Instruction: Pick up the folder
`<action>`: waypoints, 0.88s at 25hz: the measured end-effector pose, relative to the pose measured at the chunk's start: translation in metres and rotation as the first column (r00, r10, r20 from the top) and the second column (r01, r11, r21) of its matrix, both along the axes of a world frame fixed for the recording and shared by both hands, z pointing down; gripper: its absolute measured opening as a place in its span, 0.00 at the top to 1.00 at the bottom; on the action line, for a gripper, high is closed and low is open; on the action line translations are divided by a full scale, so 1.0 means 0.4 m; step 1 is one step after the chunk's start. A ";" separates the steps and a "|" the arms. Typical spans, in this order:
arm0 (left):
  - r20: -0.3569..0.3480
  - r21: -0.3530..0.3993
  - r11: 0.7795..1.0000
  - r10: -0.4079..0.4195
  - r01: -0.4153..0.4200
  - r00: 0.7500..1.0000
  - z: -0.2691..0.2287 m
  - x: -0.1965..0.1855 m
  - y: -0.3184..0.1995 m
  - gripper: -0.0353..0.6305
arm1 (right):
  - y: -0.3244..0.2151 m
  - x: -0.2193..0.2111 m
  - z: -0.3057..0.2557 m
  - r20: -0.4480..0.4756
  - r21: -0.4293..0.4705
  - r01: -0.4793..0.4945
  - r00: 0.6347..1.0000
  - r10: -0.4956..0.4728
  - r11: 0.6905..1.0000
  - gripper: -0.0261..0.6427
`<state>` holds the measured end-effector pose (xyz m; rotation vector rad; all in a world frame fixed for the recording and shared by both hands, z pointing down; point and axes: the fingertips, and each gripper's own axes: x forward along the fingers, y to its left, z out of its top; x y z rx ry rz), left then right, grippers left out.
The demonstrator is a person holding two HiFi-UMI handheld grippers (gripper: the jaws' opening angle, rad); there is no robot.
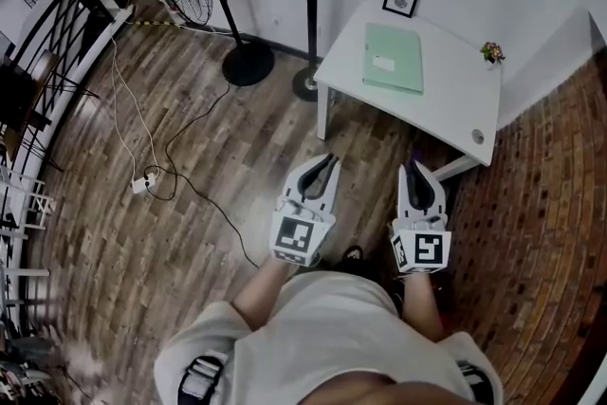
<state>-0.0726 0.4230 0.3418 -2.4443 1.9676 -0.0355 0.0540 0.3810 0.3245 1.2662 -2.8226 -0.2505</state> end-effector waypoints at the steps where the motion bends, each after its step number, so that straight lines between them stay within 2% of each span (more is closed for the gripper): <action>1: 0.000 0.000 1.000 -0.001 0.001 1.000 0.003 -0.009 0.008 0.91 | 0.008 -0.010 0.003 0.002 -0.001 0.002 1.000 -0.002 1.000 0.88; 11: -0.033 -0.043 0.999 -0.010 0.008 0.999 0.048 -0.042 -0.011 0.85 | -0.007 -0.050 0.040 -0.012 -0.029 0.016 1.000 -0.016 0.999 0.88; 22: -0.035 -0.001 0.999 -0.045 0.045 0.998 0.019 -0.051 -0.184 0.85 | -0.185 -0.041 0.025 0.002 -0.004 0.032 0.999 -0.032 0.999 0.87</action>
